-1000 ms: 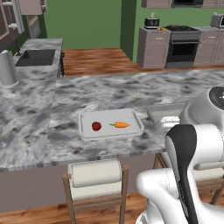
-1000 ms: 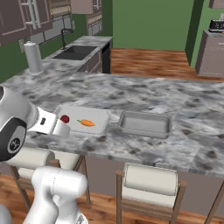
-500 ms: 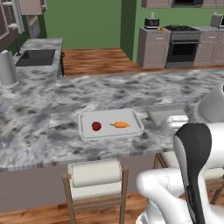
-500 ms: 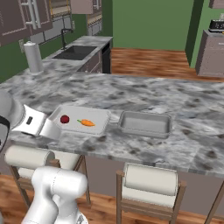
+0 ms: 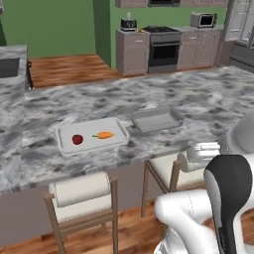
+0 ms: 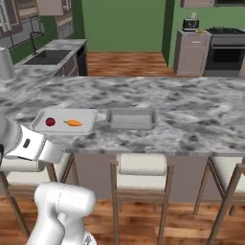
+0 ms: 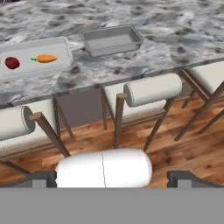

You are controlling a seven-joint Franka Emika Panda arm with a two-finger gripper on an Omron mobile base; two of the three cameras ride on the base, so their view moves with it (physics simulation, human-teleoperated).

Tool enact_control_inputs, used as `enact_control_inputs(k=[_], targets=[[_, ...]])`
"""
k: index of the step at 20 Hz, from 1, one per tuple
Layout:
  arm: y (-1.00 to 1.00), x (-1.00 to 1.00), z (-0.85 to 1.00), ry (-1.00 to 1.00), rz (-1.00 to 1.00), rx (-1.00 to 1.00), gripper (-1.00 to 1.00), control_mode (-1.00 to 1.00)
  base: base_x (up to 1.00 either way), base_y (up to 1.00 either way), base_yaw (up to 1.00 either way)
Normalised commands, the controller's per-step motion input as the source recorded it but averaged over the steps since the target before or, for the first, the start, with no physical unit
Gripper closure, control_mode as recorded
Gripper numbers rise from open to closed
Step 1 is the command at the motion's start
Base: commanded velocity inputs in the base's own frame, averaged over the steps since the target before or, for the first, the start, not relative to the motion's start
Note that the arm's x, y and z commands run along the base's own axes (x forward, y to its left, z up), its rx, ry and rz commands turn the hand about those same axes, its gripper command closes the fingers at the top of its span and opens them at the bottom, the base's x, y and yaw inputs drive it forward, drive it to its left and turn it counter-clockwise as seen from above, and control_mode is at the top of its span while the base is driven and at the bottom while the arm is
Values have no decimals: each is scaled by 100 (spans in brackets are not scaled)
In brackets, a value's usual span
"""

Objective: Place the cold items (carrot and tomato) from the fridge in one tupperware on the dining counter. Place the warm items (kebab skewer and hot dog) in the stove area in another tupperware.

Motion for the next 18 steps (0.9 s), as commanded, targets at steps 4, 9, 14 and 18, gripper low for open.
enact_control_inputs(k=[4,9,14,18], targets=[[0,0,0,0,0,0,-100,100,-28,-44,-68],[0,0,0,0,0,0,-100,100,-1,-60,-65],[0,0,0,0,0,0,-100,100,22,-68,-49],[0,0,0,0,0,0,-100,100,52,-76,-21]])
